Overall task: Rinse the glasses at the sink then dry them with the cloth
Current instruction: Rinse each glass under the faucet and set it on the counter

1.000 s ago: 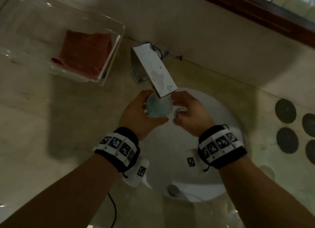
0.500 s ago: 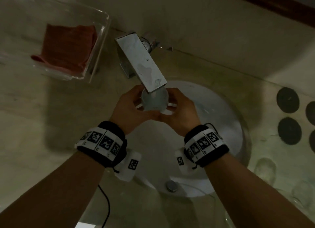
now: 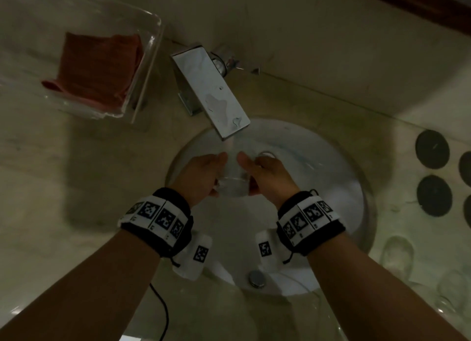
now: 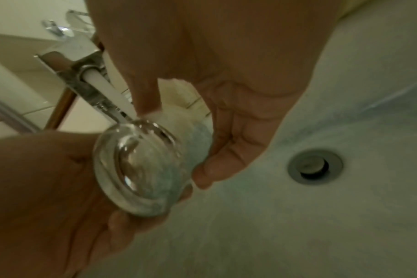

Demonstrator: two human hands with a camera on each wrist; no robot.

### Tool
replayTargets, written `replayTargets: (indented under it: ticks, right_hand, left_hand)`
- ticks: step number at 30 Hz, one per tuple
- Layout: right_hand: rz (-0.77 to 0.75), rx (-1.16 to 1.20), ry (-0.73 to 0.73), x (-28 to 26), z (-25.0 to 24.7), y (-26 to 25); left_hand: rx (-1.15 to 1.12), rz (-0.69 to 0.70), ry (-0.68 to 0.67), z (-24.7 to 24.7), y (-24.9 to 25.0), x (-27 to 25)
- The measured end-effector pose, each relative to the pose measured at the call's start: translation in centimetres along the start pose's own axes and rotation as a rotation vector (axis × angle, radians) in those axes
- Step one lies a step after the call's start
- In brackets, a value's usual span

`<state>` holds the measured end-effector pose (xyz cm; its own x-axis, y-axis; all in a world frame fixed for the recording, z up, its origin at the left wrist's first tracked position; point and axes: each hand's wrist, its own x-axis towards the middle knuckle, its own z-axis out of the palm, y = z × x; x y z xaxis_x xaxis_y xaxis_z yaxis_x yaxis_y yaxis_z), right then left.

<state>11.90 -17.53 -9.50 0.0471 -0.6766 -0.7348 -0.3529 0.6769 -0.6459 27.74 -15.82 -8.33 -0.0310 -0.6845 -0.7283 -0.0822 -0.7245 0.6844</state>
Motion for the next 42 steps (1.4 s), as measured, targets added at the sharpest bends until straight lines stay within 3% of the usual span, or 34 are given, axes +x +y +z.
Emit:
replayTargets:
  ticks: [5,9,13,16,22,24,27,42]
  right_hand:
    - [0.023,0.152,-0.061,0.3,0.1,-0.1]
    - [0.008,0.310,-0.089,0.0,0.2,-0.3]
    - [-0.090,0.133,0.032,0.1,0.7,-0.1]
    - [-0.117,0.172,0.065,0.0,0.5,-0.2]
    - [-0.166,0.452,-0.116,-1.4,-0.3,-1.5]
    - [-0.199,0.443,-0.145,-1.7,-0.7,-1.4]
    - [-0.212,0.377,-0.053,-1.4,-0.3,-1.3]
    - [-0.138,0.364,0.016,-1.8,0.1,-1.8]
  left_hand:
    - [-0.136,-0.012,0.074,0.2,-0.6,0.5]
    - [-0.259,-0.012,0.054,-0.3,0.0,0.7]
    - [-0.318,0.001,0.010,-0.5,0.7,0.6]
    - [-0.303,0.008,-0.051,-0.3,0.9,0.5]
    - [-0.382,0.029,-0.103,-0.8,1.0,0.2]
    - [-0.384,0.041,-0.106,-0.7,0.9,0.2]
    - [-0.416,0.043,-0.032,-0.6,0.8,0.2]
    - [-0.473,0.083,-0.105,-0.2,0.5,-0.5]
